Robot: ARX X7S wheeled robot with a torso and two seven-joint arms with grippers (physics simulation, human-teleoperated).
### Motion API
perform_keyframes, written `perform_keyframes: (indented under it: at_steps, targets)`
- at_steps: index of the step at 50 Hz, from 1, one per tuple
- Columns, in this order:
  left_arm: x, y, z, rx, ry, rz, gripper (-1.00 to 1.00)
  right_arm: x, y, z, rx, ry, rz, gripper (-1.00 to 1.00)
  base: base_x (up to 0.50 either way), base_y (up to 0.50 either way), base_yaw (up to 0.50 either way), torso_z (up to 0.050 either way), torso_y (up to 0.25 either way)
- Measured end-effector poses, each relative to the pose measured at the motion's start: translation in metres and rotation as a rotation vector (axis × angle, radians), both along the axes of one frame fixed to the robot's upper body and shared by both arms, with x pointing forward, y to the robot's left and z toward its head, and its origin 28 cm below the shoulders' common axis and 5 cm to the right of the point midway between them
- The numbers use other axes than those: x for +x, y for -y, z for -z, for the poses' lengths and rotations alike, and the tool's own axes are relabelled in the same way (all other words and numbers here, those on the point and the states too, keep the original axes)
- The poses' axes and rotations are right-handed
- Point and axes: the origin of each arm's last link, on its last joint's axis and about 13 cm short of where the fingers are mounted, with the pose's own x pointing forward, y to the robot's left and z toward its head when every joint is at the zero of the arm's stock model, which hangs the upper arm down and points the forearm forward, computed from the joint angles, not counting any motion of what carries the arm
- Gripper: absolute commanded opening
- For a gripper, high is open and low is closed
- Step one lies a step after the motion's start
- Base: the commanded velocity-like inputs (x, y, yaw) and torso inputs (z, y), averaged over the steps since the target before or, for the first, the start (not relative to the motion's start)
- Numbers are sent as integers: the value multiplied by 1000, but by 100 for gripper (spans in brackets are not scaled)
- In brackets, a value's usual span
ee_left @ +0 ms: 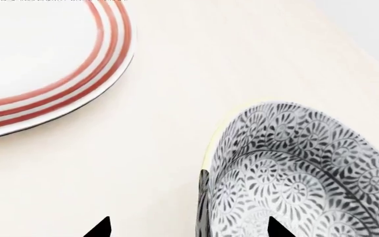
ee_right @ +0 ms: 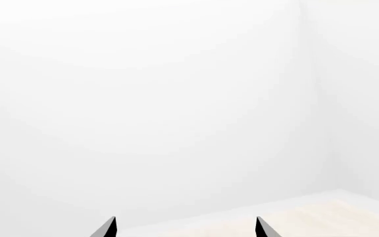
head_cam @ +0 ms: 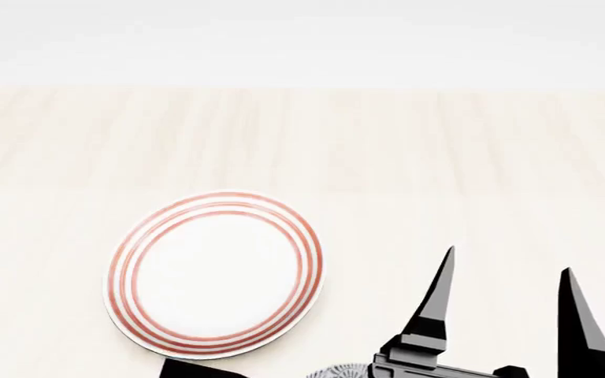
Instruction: Put the bowl on the plate.
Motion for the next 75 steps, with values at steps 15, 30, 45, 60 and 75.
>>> perform_keyframes:
  at_steps: [15,30,45,60,75]
  targets:
    - [1,0,-3,-26,60,65,-100,0,0,2,-2,-8,-3,100,0,0,0,0,0]
    - [12,-7,-13,38,193,81,-100,0,-1,3,-4,-15,-9,100,0,0,0,0,0]
    - [53,-23,-31,141,362,-24,-100,-1,-2,4,-6,-19,-12,100,0,0,0,0,0]
    - [94,-33,-65,141,472,-148,-100,0,-2,4,-6,-23,-13,100,0,0,0,0,0]
    - [128,-42,-88,131,488,-265,-100,0,-2,6,-6,-28,-13,100,0,0,0,0,1]
